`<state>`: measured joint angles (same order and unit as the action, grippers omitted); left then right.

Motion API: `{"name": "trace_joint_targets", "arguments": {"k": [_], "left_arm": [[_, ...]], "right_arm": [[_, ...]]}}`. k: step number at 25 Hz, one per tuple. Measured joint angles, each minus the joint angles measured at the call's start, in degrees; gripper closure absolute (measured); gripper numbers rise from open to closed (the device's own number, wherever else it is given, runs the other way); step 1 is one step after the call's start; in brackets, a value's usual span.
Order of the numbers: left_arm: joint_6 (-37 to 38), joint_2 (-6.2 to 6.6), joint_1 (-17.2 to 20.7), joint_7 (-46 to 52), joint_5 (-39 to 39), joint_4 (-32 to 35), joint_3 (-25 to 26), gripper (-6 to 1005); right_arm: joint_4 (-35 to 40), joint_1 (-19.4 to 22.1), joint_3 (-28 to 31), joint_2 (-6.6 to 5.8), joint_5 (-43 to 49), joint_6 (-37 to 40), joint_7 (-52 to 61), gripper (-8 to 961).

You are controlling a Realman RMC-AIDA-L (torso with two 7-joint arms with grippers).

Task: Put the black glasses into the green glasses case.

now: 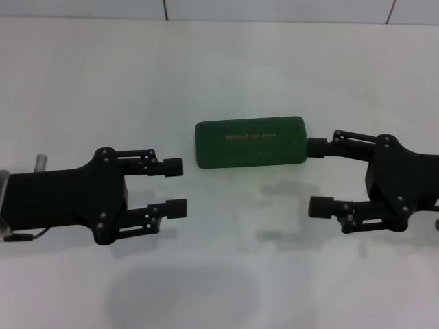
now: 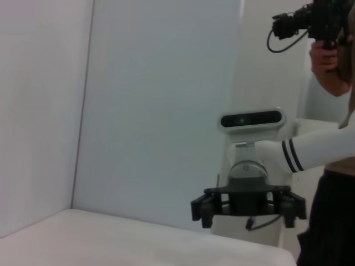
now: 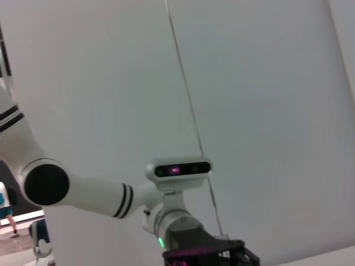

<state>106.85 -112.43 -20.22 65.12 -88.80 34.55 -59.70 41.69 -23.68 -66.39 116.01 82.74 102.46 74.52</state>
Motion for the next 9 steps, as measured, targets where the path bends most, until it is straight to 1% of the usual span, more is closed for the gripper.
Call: {"name": "trace_joint_targets", "arguments": {"k": [5, 9], "left_arm": [[0.2, -0.45, 0.0, -0.4, -0.3, -0.3, 0.7, 440], [0.3, -0.57, -0.1, -0.8, -0.3, -0.6, 0.7, 440]], "right_arm": [[-0.4, -0.9, -1.5, 0.1, -0.5, -0.1, 0.0, 126], [-0.5, -1.0, -1.9, 0.12, -0.5, -0.3, 0.0, 126]]}}
